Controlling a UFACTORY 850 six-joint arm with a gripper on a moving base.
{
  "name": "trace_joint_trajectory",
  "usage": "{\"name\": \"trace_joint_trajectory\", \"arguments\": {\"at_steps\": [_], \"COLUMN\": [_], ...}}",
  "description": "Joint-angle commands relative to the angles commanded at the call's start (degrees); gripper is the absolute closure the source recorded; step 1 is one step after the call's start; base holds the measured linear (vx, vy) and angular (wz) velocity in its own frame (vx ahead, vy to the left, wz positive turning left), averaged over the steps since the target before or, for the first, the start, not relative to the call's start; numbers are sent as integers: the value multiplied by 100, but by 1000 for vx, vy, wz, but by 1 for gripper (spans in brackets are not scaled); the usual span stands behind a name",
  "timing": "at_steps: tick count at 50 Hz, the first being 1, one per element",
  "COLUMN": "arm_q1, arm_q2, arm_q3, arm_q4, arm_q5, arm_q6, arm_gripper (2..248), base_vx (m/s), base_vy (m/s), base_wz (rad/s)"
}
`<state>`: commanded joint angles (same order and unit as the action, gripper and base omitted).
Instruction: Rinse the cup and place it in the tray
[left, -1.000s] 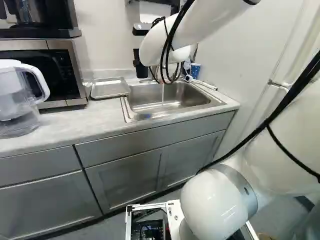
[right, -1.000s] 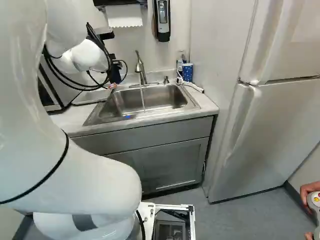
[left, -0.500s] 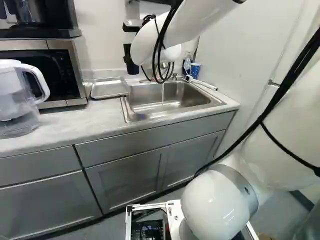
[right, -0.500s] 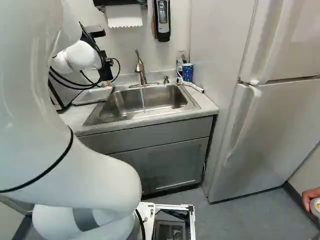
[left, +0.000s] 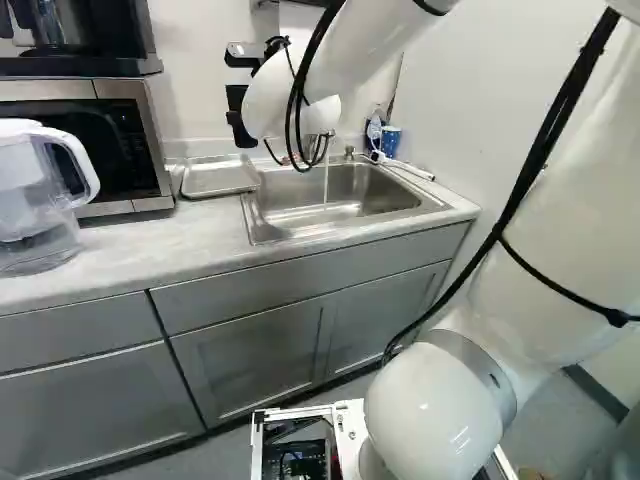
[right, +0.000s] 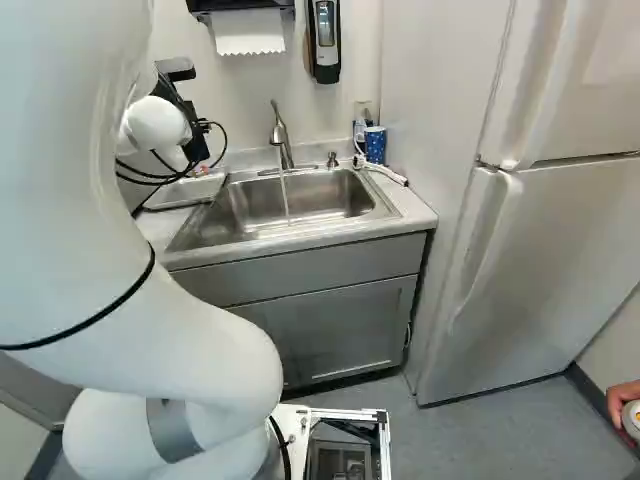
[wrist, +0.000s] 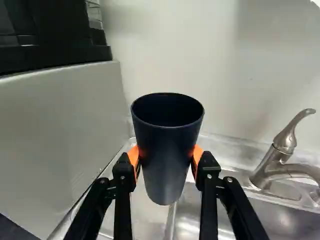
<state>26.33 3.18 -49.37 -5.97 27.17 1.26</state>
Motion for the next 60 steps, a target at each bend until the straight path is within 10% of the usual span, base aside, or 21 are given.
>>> {"name": "trace_joint_trajectory", "arguments": {"at_steps": [60], "arm_q1": [241], "arm_q2": [-842], "arm_q3": [-111], "arm_q4": [85], "arm_q5": [196], "arm_q6": [0], "arm_gripper": [129], "base_vx": [0], "base_vy": [0], "base_wz": [0]}}
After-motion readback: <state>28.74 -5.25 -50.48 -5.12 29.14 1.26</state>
